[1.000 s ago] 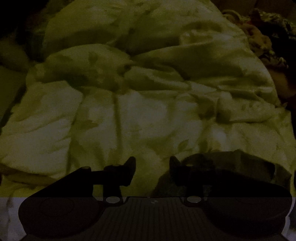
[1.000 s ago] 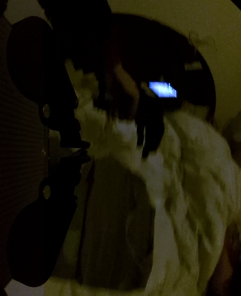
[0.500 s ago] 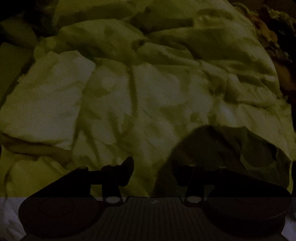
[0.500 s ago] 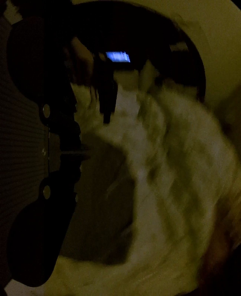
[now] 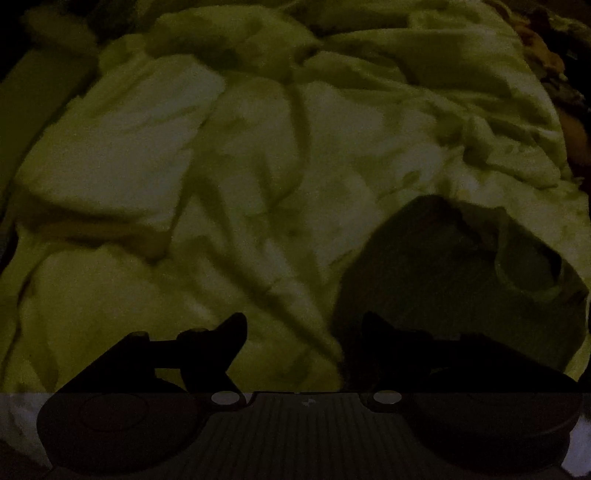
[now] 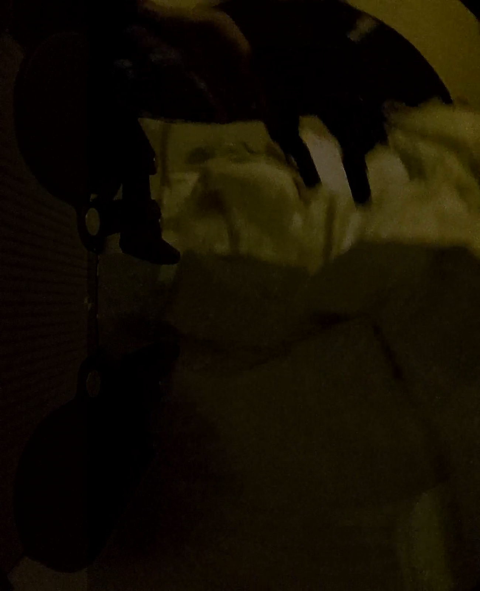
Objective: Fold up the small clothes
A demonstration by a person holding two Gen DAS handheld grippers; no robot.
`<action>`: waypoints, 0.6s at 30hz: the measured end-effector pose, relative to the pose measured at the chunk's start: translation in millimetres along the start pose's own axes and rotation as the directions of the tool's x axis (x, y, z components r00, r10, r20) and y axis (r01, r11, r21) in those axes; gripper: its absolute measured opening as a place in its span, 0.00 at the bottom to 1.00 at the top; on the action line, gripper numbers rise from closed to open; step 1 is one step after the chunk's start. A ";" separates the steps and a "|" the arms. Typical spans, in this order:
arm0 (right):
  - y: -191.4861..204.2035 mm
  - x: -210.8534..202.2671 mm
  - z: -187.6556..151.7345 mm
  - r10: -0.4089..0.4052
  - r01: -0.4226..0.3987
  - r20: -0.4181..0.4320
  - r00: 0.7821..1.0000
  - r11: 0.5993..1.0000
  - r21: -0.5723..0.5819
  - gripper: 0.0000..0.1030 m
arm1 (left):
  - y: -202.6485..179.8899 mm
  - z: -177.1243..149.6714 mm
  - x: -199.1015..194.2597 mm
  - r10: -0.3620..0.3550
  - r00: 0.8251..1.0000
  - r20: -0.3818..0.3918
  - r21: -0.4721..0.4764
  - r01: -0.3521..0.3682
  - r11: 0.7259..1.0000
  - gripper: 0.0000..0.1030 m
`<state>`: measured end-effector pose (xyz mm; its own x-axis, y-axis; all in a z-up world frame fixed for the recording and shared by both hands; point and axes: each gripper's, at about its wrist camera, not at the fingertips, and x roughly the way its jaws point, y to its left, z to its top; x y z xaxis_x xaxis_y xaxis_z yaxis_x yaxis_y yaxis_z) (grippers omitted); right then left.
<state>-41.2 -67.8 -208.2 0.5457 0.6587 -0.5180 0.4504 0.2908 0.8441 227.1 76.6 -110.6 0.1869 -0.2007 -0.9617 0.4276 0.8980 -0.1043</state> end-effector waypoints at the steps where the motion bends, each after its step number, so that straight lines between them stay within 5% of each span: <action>1: -5.7 6.5 -4.2 0.002 -0.002 0.000 1.000 0.999 0.038 0.51 | 5.0 -4.4 -0.7 0.006 1.000 -0.005 -0.001 -0.006 1.000 1.00; 5: -13.9 12.5 -7.0 0.009 -0.013 0.024 1.000 0.987 0.158 0.46 | 23.5 -20.4 -2.5 0.028 0.999 -0.020 -0.020 -0.028 0.999 1.00; 7: 7.9 1.8 -9.5 -0.108 0.107 0.069 0.992 0.994 0.019 0.50 | 34.5 -26.6 -4.5 0.022 0.999 -0.027 -0.052 -0.023 0.998 1.00; 9: 37.3 -10.0 -18.5 -0.183 0.207 0.132 0.974 0.958 -0.197 0.61 | 43.1 -31.8 -6.4 0.010 0.999 -0.033 -0.088 -0.013 0.996 1.00; 10: 51.7 -13.6 -26.3 -0.208 0.256 0.181 0.961 0.919 -0.301 0.60 | 46.6 -34.4 -7.2 0.008 0.999 -0.033 -0.109 -0.011 0.994 1.00; 13: 97.0 -5.3 -54.9 -0.213 0.351 0.290 0.933 0.718 -0.601 0.61 | 55.1 -40.4 -9.7 0.005 0.999 -0.032 -0.148 -0.010 0.989 1.00; 17: 117.8 47.0 -77.9 -0.325 0.441 0.315 0.892 0.462 -0.769 0.59 | 62.6 -44.9 -13.5 0.002 0.999 -0.034 -0.172 -0.008 0.985 1.00; 18: 116.1 55.8 -77.9 -0.342 0.449 0.320 0.884 0.428 -0.784 0.55 | 64.4 -45.5 -15.2 0.004 0.999 -0.032 -0.171 -0.010 0.985 1.00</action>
<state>-13.5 56.7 -128.4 0.5543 0.2606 -0.7905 -0.1164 0.9647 0.2364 211.5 155.3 -114.2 0.1600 -0.1840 -0.9698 0.2678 0.9537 -0.1368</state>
